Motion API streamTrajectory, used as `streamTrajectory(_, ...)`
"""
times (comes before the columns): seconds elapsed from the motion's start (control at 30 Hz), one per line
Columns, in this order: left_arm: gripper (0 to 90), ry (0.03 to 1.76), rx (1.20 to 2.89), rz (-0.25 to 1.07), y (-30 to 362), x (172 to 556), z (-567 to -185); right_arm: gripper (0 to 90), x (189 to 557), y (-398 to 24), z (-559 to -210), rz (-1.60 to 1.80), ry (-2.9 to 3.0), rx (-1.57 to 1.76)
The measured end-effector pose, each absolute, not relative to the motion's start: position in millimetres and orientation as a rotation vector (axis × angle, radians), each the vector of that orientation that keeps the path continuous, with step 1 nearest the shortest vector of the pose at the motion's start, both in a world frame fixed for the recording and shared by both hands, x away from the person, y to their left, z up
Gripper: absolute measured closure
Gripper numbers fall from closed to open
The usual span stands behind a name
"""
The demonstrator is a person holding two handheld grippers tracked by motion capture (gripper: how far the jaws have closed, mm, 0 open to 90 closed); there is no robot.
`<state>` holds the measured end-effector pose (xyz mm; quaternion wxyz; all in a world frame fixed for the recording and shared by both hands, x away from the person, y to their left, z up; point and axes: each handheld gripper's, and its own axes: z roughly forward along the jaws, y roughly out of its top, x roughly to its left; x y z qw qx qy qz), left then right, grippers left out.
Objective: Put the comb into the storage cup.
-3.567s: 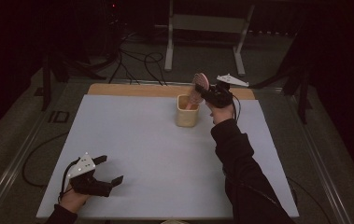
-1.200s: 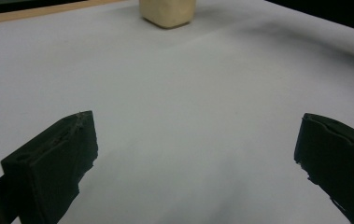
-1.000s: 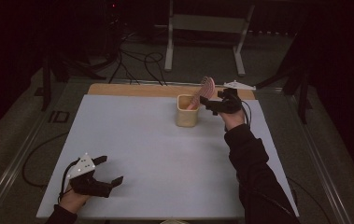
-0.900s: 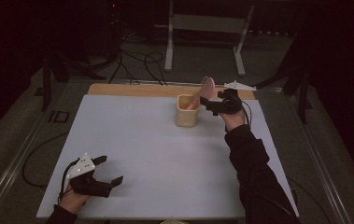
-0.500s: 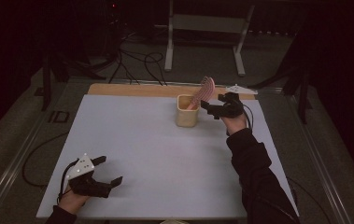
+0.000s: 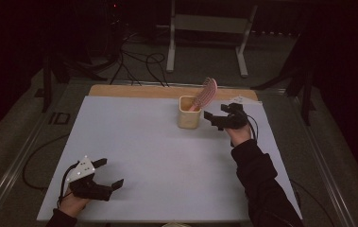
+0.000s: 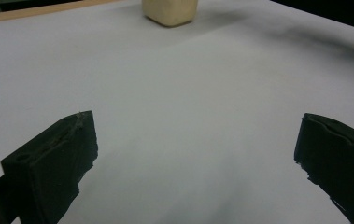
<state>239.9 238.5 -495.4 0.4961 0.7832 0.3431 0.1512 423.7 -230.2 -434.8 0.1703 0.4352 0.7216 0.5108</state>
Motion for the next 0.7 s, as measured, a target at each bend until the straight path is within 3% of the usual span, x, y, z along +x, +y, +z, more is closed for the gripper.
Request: streamTrajectory(0.7,0.1,0.828,1.896,0.364,239,239,-495,9.1,387,-231,-460,1.458,2.117,1.160)
